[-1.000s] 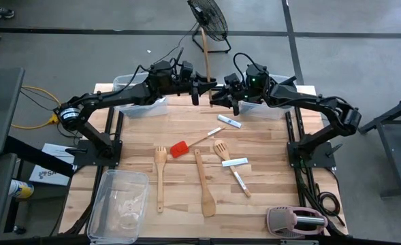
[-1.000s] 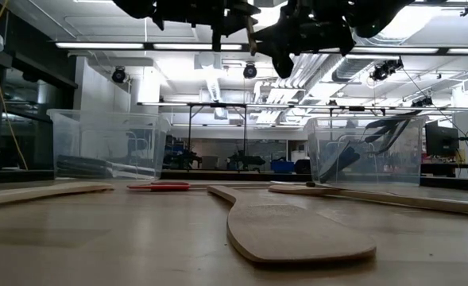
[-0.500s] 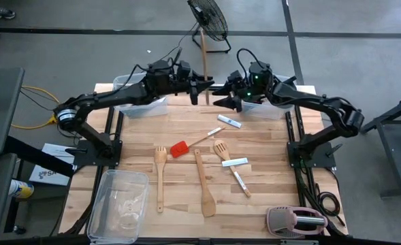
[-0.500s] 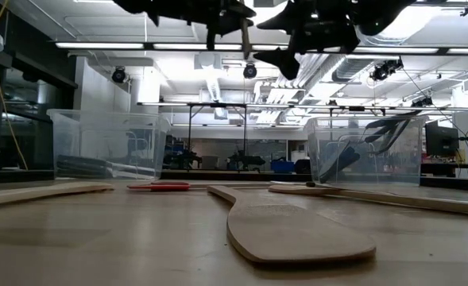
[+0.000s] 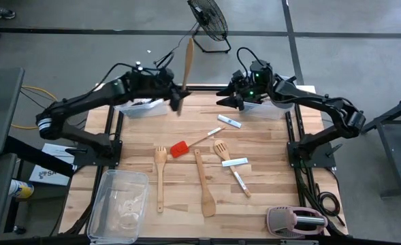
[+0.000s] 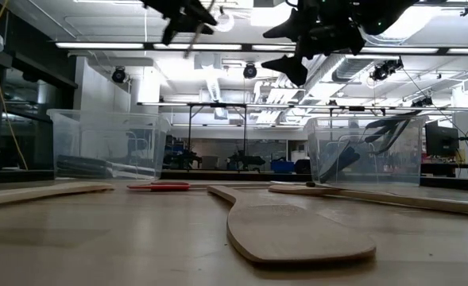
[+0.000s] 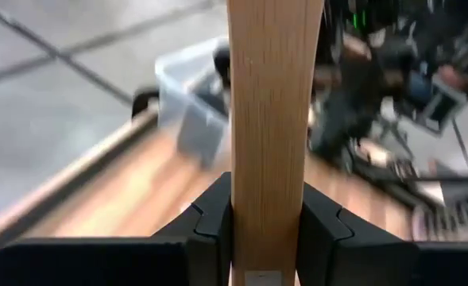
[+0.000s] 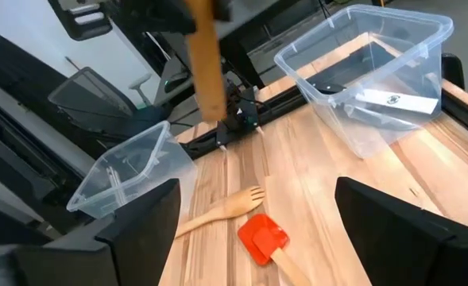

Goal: Pick & Place Kitchen Items
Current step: Put the brown serving spoon into the bottom transparent bin

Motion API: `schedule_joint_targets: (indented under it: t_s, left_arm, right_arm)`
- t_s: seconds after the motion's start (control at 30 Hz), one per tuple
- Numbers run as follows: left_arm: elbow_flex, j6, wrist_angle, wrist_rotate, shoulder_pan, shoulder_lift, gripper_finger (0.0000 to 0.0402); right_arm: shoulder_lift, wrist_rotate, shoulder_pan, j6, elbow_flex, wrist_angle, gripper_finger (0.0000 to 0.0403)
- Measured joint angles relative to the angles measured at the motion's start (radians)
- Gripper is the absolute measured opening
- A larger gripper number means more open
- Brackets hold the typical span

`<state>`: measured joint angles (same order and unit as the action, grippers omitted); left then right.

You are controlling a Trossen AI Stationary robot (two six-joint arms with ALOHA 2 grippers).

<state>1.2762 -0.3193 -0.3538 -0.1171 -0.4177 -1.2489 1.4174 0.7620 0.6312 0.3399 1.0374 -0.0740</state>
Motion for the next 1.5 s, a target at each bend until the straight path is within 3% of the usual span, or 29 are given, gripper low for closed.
schedule_joint_targets:
  t_s: [0.27, 0.43, 0.73, 1.1, 1.3, 1.5]
  left_arm:
    - [0.0, -0.005, -0.399, -0.147, 0.008, 0.148, 0.0083]
    - [0.0, -0.114, -0.584, -0.166, 0.075, 0.213, 0.0083]
    - [0.0, -0.344, -0.823, -0.171, 0.332, 0.248, 0.0083]
    - [0.0, -0.631, -1.021, -0.263, 0.71, 0.245, 0.0083]
    - [0.0, -0.847, -1.083, -0.396, 0.873, 0.245, 0.0083]
    - [0.0, -1.125, -1.078, -0.637, 0.958, 0.245, 0.0083]
  right_arm:
    - [0.0, -0.001, -0.001, -0.003, 0.0, 0.012, 0.0325]
    - [0.0, -0.001, -0.001, -0.002, 0.0, 0.014, 0.0325]
    - [0.0, -0.001, -0.001, -0.001, 0.0, 0.018, 0.0325]
    - [0.0, 0.0, -0.001, -0.001, 0.0, 0.03, 0.0325]
    - [0.0, -0.001, -0.001, -0.022, 0.0, 0.072, 0.0325]
    - [0.0, -0.001, -0.001, -0.038, 0.0, 0.086, 0.0325]
